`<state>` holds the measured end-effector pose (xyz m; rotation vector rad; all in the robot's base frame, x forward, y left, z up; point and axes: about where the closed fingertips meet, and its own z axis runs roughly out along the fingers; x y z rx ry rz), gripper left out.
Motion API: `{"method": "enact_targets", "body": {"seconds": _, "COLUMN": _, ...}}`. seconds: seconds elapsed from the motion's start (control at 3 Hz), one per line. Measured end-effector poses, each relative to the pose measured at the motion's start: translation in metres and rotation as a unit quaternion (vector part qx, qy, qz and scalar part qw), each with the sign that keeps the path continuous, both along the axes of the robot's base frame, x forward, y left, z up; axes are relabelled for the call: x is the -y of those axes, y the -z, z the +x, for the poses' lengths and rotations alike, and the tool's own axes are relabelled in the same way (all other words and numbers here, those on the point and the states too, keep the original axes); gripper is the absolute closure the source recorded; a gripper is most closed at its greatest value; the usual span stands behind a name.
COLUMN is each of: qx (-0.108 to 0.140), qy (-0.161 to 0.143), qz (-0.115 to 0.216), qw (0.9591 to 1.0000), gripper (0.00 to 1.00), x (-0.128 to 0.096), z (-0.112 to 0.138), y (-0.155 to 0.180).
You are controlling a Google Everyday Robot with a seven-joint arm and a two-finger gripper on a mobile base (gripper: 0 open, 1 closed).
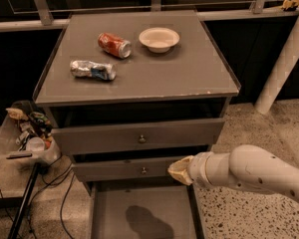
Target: Place rxbar chocolate into bottom drawer
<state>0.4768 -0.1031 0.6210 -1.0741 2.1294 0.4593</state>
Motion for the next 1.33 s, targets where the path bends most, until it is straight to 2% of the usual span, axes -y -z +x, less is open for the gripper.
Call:
{"method": "enact_targets", "body": {"seconds": 0.33, "qx": 0.0, "qy": 0.0, "qz": 0.0, "qw": 1.0, "gripper": 1.0, "x": 0.0, "z": 0.0, "y": 0.0}}
{"method": "enact_targets", "body": {"seconds": 0.67, "qx": 0.0, "qy": 0.0, "qz": 0.0, "qw": 1.0, "gripper": 0.82, "x": 0.0, "z": 0.0, "y": 0.0}}
{"method": "enact_targets", "body": {"seconds": 1.33, "qx": 0.0, "qy": 0.0, "qz": 0.0, "qw": 1.0, "gripper": 0.35, "x": -0.0001, "z": 0.0, "y": 0.0}}
